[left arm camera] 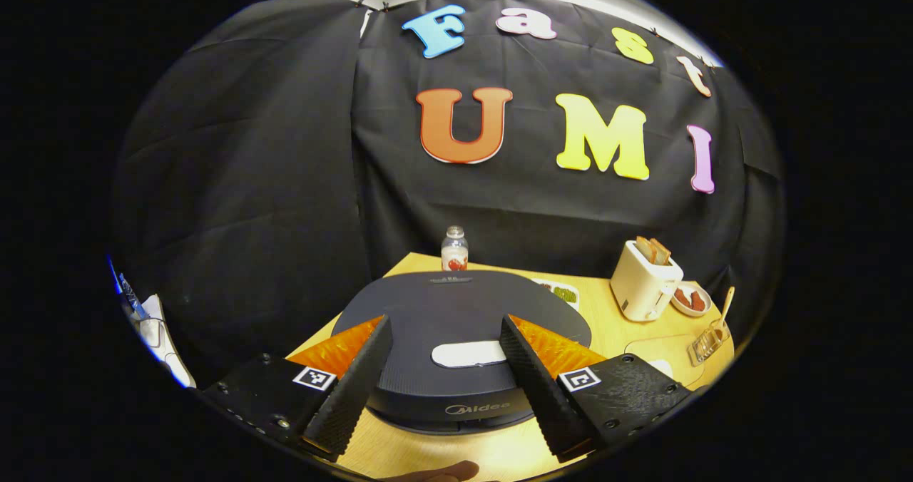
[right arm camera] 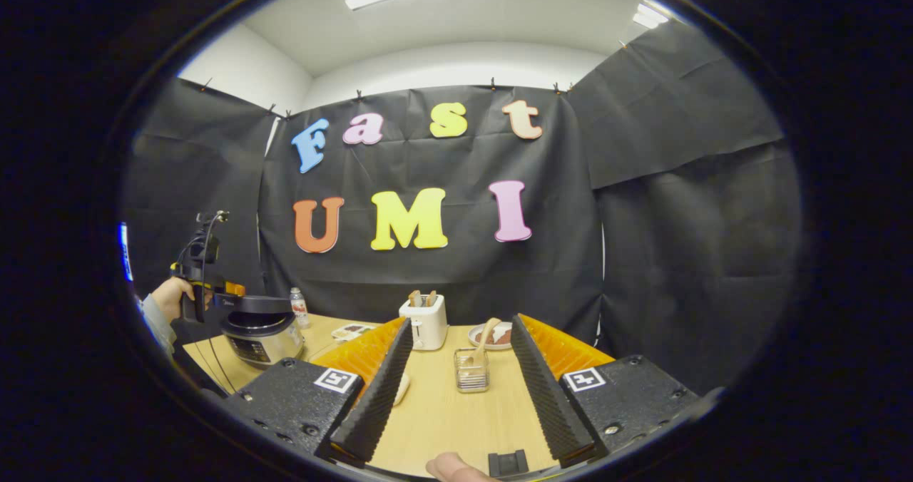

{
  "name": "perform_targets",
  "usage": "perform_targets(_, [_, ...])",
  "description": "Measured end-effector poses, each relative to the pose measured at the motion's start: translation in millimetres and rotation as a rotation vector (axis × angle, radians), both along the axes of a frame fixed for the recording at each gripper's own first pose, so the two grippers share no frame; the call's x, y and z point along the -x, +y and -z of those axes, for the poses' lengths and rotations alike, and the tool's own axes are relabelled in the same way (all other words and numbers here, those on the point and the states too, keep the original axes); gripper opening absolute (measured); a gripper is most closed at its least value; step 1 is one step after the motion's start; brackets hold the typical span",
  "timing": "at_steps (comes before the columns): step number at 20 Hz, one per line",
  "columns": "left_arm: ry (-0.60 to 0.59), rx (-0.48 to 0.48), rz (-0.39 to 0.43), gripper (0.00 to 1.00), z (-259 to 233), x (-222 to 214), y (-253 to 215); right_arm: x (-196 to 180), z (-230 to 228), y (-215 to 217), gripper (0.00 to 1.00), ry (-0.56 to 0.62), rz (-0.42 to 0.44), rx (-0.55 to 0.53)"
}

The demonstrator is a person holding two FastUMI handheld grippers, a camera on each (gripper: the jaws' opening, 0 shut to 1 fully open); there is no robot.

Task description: Close the left gripper, press the button to open the rice cooker; take a wooden spoon from the chopstick holder with the right hand, scoop a spoonful of rice and pour it into the rice cooker, then put the wooden spoon back into the chopstick holder.

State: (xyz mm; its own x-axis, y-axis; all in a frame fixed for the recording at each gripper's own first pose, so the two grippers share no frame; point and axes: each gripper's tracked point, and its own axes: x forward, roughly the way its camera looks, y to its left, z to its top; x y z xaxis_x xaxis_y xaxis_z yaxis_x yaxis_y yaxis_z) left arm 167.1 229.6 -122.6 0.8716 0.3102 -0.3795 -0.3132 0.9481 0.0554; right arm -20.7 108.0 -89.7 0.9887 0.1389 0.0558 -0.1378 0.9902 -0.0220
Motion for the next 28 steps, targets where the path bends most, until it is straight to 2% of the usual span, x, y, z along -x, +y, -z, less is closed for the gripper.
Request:
perform_targets(3, [0.108,0.028,-0.021,0.99,27.5,12.0,-2.5,10.3,-5.2,0.5,0.9,-0.017,0.002,0.028])
perform_targets(9, [0.086,0.006,-0.022,0.99,28.4,21.8,-14.7,3.6,5.4,5.4,0.9,0.018,-0.007,0.015])
perform_targets(13, [-0.001,-0.057,0.005,0.98,28.2,25.0,-21.4,0.3,10.7,10.8,0.87,0.029,-0.018,0.03])
perform_targets(15, [-0.074,-0.082,0.034,0.97,26.8,22.0,-23.7,1.2,11.7,15.9,0.93,0.032,-0.03,0.026])
perform_targets(16, [-0.099,-0.074,0.035,0.95,27.4,19.7,-22.3,2.3,11.6,17.8,0.87,0.031,-0.035,0.025])
perform_targets(17, [-0.127,-0.071,0.037,0.95,27.8,19.3,-22.5,0.7,12.2,18.5,0.87,0.03,-0.034,0.03])
perform_targets(20, [-0.183,-0.105,0.036,0.96,30.1,16.7,-21.9,0.2,15.0,19.1,0.93,0.033,-0.029,0.033])
perform_targets(21, [-0.21,-0.118,0.036,0.96,30.6,15.1,-20.6,-1.2,15.9,20.6,0.9,0.036,-0.029,0.032])
perform_targets(22, [-0.248,-0.121,0.033,1.0,29.3,13.7,-20.4,-1.5,17.2,21.0,0.9,0.04,-0.029,0.033])
perform_targets(23, [-0.28,-0.125,0.029,0.96,27.7,11.6,-19.7,-2.5,19.2,21.6,0.9,0.043,-0.028,0.036])
perform_targets(24, [-0.311,-0.133,0.029,0.96,31.4,8.6,-19.1,-2.3,20.3,21.3,0.87,0.044,-0.028,0.04])
perform_targets(26, [-0.364,-0.149,0.031,0.95,34.1,1.9,-19.1,-2.8,21.5,23.1,0.87,0.046,-0.032,0.042])
perform_targets(27, [-0.374,-0.159,0.032,0.96,34.0,2.4,-19.1,-3.9,22.0,23.9,0.9,0.047,-0.034,0.04])
perform_targets(28, [-0.383,-0.155,0.023,0.96,33.4,3.7,-18.3,-4.0,22.5,23.9,0.87,0.049,-0.034,0.039])
